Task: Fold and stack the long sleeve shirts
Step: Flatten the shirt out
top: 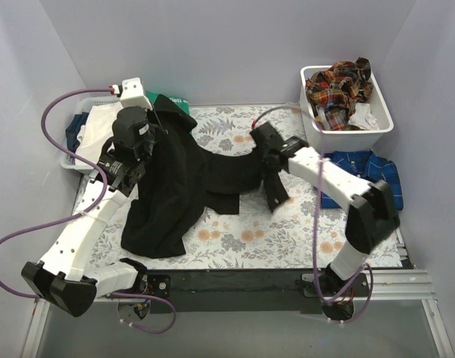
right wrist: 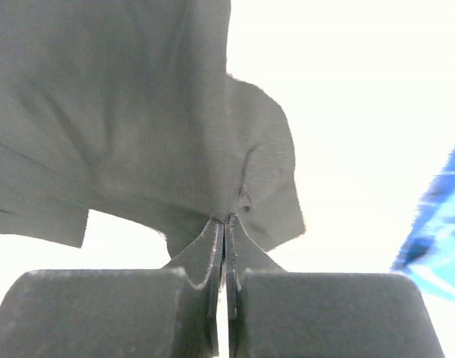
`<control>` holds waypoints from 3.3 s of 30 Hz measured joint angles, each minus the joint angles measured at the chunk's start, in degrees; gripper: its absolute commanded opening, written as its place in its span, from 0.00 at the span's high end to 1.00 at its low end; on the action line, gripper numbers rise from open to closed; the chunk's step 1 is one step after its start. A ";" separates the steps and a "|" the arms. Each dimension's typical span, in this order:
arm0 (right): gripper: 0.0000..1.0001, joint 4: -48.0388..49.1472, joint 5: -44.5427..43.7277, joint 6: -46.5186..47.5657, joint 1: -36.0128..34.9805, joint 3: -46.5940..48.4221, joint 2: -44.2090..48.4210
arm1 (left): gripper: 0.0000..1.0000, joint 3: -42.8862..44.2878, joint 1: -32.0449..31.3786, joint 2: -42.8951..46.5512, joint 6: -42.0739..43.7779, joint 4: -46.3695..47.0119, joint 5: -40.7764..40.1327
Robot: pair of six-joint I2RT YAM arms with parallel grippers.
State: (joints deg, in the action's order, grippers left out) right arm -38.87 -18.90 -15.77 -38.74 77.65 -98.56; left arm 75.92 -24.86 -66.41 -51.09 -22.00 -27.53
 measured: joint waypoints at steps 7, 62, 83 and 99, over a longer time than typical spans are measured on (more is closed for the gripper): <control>0.99 7.37 -11.08 1.92 6.82 15.87 19.78 | 1.00 5.03 0.00 0.04 0.81 2.34 2.75; 0.91 36.26 18.40 8.35 12.55 25.77 -6.01 | 0.37 -3.15 0.04 -6.21 -2.08 7.65 22.34; 0.10 18.18 14.73 7.30 12.15 12.04 4.09 | 0.16 -16.74 -1.46 -1.92 -4.96 -8.63 60.89; 0.10 8.15 14.82 6.43 8.61 -17.16 19.76 | 0.19 -26.16 -16.63 -13.16 -6.47 -3.19 69.31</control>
State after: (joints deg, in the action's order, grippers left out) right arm -30.72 -4.08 -9.34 -30.13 60.49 -78.81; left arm 49.76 -41.50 -79.57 -57.56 -25.19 41.78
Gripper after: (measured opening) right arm 0.905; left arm 0.821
